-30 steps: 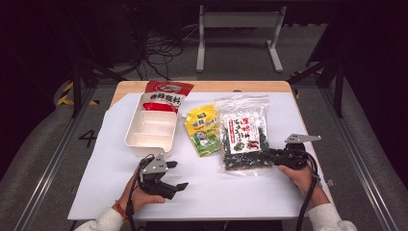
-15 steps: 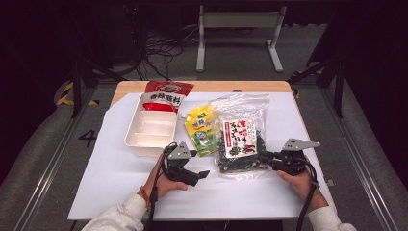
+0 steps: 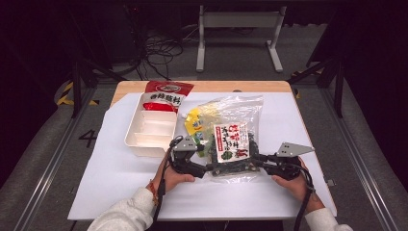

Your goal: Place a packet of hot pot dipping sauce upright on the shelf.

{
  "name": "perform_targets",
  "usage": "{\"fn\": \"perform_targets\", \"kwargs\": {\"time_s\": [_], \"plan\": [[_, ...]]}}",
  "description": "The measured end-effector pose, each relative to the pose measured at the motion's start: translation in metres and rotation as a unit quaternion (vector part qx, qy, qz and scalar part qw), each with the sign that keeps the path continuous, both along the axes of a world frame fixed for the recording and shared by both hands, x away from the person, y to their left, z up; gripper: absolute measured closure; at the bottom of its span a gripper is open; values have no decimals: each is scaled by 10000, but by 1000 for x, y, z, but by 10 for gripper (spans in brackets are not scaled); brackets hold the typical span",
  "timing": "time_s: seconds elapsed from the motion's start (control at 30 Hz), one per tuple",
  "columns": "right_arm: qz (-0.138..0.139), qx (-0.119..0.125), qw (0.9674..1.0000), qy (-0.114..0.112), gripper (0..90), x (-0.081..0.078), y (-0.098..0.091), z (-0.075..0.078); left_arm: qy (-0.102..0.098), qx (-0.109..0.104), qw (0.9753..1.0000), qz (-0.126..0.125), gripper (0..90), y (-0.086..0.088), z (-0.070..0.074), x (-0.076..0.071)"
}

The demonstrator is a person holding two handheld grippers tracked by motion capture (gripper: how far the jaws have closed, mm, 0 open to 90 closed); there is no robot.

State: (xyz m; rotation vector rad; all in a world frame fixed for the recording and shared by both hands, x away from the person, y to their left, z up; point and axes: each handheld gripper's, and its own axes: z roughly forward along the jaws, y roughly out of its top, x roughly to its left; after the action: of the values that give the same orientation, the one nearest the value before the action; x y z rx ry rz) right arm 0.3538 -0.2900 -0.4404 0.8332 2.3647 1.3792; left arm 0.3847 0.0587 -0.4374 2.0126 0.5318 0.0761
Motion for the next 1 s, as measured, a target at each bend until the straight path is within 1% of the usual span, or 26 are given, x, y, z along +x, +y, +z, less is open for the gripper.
{"fn": "perform_targets", "kwargs": {"time_s": [0.07, 0.13, 0.2, 0.27, 0.3, 0.37, 0.4, 0.47, 0.53, 0.57, 0.6, 0.67, 0.77, 0.8, 0.87, 0.9, 0.93, 0.97, 1.0], "plan": [[53, 11, 10000, -7, 744, -2, 4, 1, -105, -55, 9999, -23, 206, 0, 3, -1], [116, -17, 9999, -32, 746, -4, 9, 2, -108, -84, 9999, -19, 218, 1, 6, -2], [172, -25, 9998, -57, 749, -5, 13, 2, -90, -144, 9999, 0, 249, 3, 8, -3], [225, -13, 9997, -90, 757, -7, 16, 3, -87, -221, 9997, -66, 272, 5, 10, -3], [284, 39, 9995, -96, 763, -8, 17, 4, -81, -244, 9996, -92, 303, 6, 11, -3], [290, 26, 9995, -110, 767, -8, 19, 5, -102, -318, 9993, -154, 338, 8, 13, -4], [300, 19, 9995, -132, 768, -9, 21, 5, -161, -313, 9993, -161, 377, 9, 14, -4], [306, 15, 9994, -151, 770, -10, 22, 6, -164, -383, 9988, -271, 424, 13, 16, -4], [299, 29, 9994, -195, 770, -11, 24, 9, -159, -373, 9988, -260, 490, 15, 19, -4], [305, 26, 9993, -221, 769, -12, 25, 10, -221, -381, 9987, -270, 541, 17, 20, -5], [302, 39, 9993, -236, 768, -13, 26, 11, -198, -438, 9984, -309, 605, 19, 21, -5], [290, 41, 9992, -279, 767, -14, 28, 14, -157, -507, 9978, -395, 660, 22, 22, -6], [189, -33, 9994, -300, 751, -14, 32, 15, -176, -520, 9974, -474, 722, 22, 23, -8], [189, -33, 9994, -300, 751, -14, 32, 15, -203, -549, 9968, -540, 722, 22, 24, -9], [143, -32, 9994, -327, 746, -15, 33, 16, -253, -520, 9968, -559, 732, 22, 26, -12], [132, -22, 9994, -317, 746, -15, 33, 16, -239, -532, 9963, -628, 732, 22, 27, -13], [97, -14, 9994, -333, 745, -15, 33, 17, -328, -510, 9962, -627, 731, 21, 28, -14], [79, -14, 9994, -349, 745, -16, 33, 18, -386, -515, 9964, -557, 716, 21, 28, -16], [110, 1, 9993, -370, 746, -17, 34, 19, -425, -544, 9961, -553, 695, 21, 28, -15]]}}
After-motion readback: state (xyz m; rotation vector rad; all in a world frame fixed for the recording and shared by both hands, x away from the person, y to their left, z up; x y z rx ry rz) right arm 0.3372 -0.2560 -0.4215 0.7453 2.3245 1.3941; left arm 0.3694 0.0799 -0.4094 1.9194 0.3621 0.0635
